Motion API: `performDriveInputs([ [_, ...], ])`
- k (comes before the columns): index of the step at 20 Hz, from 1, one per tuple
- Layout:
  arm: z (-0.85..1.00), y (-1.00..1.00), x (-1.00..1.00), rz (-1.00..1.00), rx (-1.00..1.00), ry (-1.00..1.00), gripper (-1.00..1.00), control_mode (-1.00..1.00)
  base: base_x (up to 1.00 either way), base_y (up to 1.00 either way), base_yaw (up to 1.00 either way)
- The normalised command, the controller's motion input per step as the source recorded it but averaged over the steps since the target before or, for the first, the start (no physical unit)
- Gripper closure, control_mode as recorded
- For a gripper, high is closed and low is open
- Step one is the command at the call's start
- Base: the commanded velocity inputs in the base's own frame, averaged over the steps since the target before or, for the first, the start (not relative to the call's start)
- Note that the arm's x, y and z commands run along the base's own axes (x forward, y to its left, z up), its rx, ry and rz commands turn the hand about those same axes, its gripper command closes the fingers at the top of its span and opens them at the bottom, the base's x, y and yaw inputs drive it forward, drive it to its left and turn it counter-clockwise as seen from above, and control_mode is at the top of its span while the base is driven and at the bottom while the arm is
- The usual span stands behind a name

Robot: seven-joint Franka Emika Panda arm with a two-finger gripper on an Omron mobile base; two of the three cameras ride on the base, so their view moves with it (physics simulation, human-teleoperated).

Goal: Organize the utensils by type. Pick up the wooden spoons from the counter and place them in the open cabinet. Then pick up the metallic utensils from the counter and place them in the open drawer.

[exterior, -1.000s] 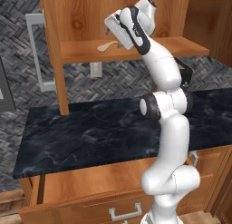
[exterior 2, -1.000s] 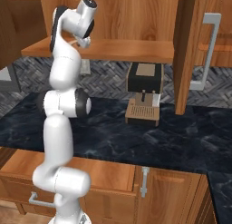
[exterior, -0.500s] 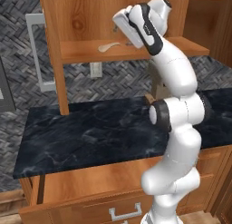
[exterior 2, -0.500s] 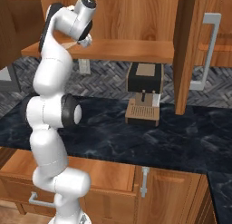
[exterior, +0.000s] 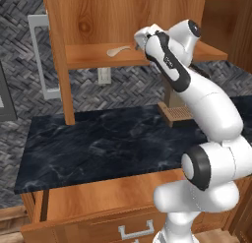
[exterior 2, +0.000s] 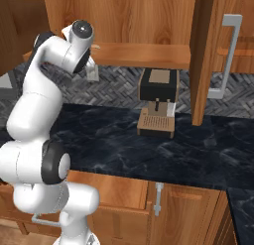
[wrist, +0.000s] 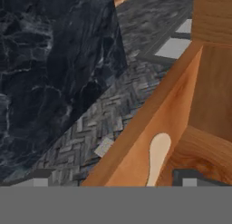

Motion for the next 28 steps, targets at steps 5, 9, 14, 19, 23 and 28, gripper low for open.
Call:
performDriveInputs([
  [5,-0.08,-0.24,-0.73,-0.54,0.35,0.37,-1.00,-1.00,0.00,0.00,0.00],
  [9,-0.02,-0.41,-0.66,-0.56,0.51,0.42,-1.00,-1.00,0.00,0.00,0.00],
  [14,-0.11,-0.28,-0.69,-0.61,0.43,0.25,-1.00,-1.00,0.00,0.00,0.00],
  [19,-0.13,-0.22,-0.67,-0.66,0.41,0.26,-1.00,-1.00,0.00,0.00,0.00],
  [23,-0.46,-0.09,-0.66,-0.60,0.42,0.10,-1.00,-1.00,0.00,0.00,0.00],
  [28,-0.43,0.00,-0.54,-0.54,0.39,0.00,-1.00,-1.00,0.00,0.00,0.00],
])
